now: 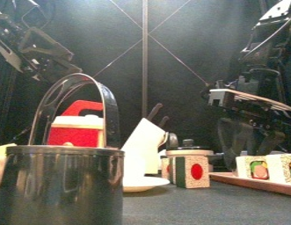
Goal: Place white sushi piece right of plate
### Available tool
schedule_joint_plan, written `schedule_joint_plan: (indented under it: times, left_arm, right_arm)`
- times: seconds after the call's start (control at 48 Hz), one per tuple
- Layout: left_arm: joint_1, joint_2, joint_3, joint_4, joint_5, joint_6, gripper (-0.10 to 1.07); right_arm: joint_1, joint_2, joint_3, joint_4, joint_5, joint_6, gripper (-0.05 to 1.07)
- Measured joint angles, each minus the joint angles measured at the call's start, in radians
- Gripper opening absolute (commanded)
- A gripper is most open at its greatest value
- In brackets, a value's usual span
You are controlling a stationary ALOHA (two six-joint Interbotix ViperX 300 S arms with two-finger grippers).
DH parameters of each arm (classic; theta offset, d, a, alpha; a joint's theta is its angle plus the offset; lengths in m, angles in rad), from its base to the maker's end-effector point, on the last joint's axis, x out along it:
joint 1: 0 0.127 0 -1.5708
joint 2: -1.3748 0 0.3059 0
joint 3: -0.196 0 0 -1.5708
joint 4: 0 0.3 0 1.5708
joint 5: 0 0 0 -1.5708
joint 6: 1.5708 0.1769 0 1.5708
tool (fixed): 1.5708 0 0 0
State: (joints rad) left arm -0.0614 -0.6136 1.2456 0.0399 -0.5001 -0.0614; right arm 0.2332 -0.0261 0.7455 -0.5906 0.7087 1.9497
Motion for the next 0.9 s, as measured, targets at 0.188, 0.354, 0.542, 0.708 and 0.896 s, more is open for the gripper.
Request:
schedule_joint_plan:
  times: [0.188, 0.354, 0.542, 0.708, 0.896]
  left_arm:
    - [0.0, 0.0, 0.0, 0.002, 0.0, 0.0, 0.86]
    - [0.0, 0.0, 0.002, 0.0, -0.002, 0.0, 0.86]
    - [0.0, 0.0, 0.003, 0.0, 0.0, 0.0, 0.86]
    - [0.002, 0.0, 0.005, 0.0, 0.0, 0.0, 0.86]
    - [0.0, 0.0, 0.005, 0.0, 0.0, 0.0, 0.86]
  right_arm:
    - [0.077, -0.15, 0.029, 0.057, 0.156, 0.023, 0.66]
    - [0.147, -0.218, 0.1, 0.224, 0.262, 0.025, 0.66]
    - [0.186, -0.259, 0.201, 0.272, 0.276, 0.117, 0.66]
    - [0.193, -0.307, 0.293, 0.232, 0.215, 0.184, 0.68]
    - [0.192, -0.307, 0.311, 0.201, 0.173, 0.184, 0.91]
